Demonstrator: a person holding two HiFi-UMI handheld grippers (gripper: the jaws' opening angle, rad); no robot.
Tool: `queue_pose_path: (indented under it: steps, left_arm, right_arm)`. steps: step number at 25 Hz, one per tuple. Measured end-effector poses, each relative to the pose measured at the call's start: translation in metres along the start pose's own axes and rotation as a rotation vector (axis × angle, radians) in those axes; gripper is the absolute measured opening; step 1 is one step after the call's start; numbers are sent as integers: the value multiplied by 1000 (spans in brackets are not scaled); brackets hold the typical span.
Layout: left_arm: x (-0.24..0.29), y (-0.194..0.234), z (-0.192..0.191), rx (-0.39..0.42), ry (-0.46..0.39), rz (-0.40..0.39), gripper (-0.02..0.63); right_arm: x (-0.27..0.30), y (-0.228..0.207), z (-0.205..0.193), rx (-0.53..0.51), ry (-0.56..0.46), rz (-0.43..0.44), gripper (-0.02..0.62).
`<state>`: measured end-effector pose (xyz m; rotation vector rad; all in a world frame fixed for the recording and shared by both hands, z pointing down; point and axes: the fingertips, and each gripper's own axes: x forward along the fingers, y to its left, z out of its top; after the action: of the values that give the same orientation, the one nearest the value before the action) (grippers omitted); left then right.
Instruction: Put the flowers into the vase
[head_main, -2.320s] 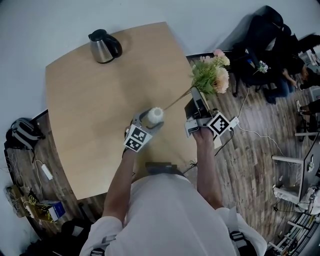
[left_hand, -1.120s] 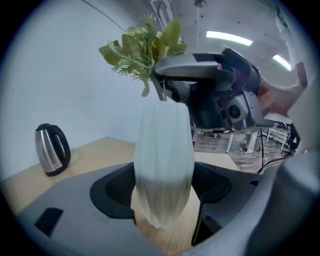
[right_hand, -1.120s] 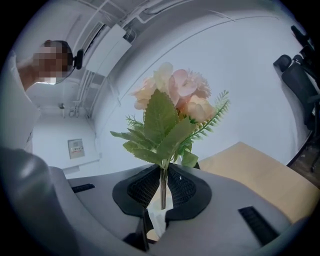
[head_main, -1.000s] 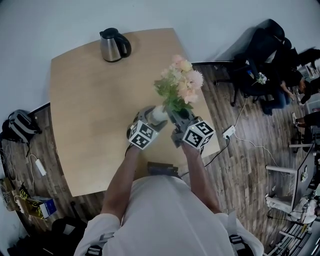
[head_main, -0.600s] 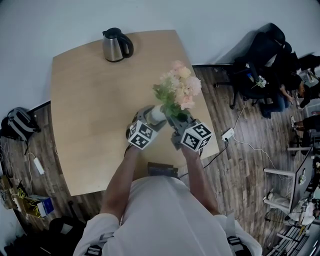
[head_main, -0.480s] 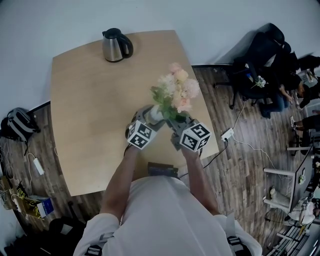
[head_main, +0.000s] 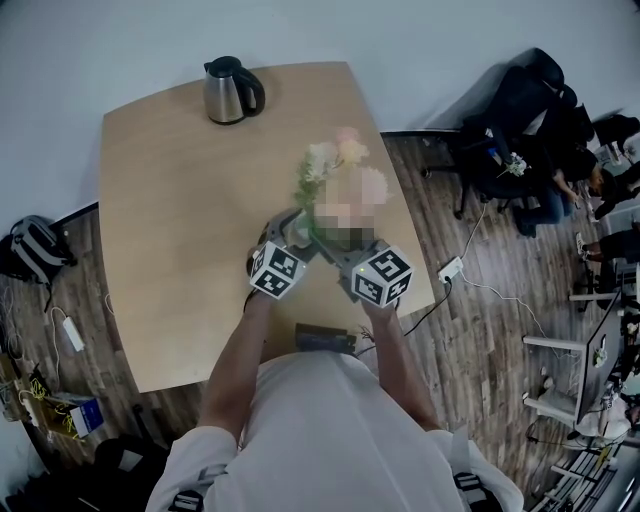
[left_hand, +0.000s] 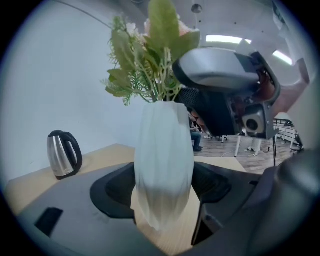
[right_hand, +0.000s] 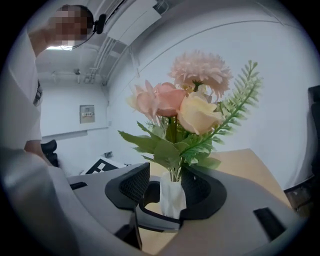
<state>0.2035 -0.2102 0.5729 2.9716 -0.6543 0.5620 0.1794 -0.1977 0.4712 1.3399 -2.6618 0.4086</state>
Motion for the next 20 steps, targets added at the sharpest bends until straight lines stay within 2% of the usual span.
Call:
queue_pose_path:
  steps: [4,13,20]
  left_arm:
    - [-3,3,4,3,-26,17,344]
    - [-18,6,11,7,-83,39,344]
    - [-41,14,12,3,-116,71,344]
  right_arm:
    - [-2,2,3,-62,6,-29,181]
    - [-5,23,7,-148,33,-29,183]
    - [-6,27,9,-130,29,-68,224]
